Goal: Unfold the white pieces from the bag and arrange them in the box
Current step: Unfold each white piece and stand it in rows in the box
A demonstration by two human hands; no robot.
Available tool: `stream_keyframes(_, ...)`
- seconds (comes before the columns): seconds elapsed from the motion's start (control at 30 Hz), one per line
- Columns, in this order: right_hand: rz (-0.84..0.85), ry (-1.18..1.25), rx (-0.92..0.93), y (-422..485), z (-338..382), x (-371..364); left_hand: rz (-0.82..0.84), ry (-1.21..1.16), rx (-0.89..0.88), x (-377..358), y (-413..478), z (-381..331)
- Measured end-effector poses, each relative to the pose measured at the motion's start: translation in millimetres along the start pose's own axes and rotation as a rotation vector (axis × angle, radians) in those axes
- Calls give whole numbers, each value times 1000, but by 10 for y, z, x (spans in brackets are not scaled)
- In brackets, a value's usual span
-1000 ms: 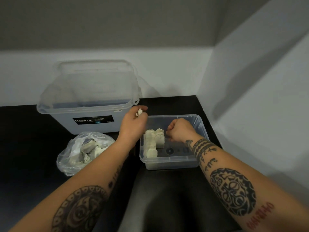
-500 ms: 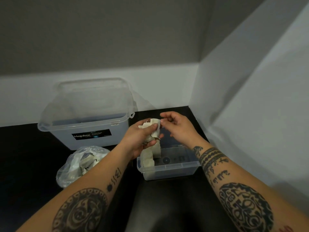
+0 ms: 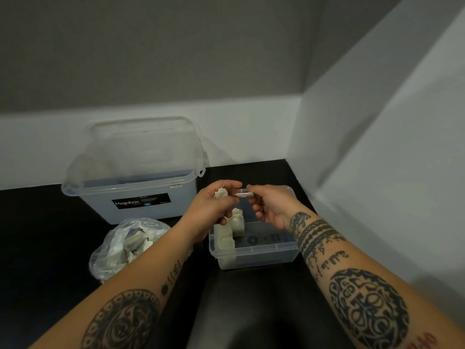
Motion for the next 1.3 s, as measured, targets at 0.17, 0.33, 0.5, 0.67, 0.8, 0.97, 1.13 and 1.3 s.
stream_keyframes(0.17, 86, -45, -83, -53, -77, -78, -106, 171, -78, 47, 5, -60)
stream_keyframes(0.33, -7, -160, 264, -52, 107, -12, -217, 128, -16, 128, 23, -45)
stream_keyframes(0.5, -74, -468, 544, -143, 262, -78, -202, 194, -18, 90, -3, -39)
stream_keyframes(0.67, -72, -474, 563, -93, 215, -86, -207, 240, -10, 85, 7, 0)
stream_keyframes(0.8, -101, -556, 532, 17, 157, -85, -240, 397, -15, 126, 49, 24)
stream_keyframes(0.97, -99, -720, 336, 269, -40, -7, -391, 544, -45, 380, 114, 2)
stream_keyframes(1.13, -46, -928, 163, 484, -318, 2, -411, 622, -18, 477, 177, 118)
stream_keyframes(1.3, -34, -942, 83, 590, -451, -55, -422, 612, 2, 486, 183, 186)
Point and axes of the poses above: each hand's wrist, its own y-axis towards the middle knuckle, its own x-axis out of the back of the hand, z = x × y, the point moved 7 cm from there along y, towards the middle knuckle, and after that the axes turned 2 degrees about -y, right-handed, at the moved point
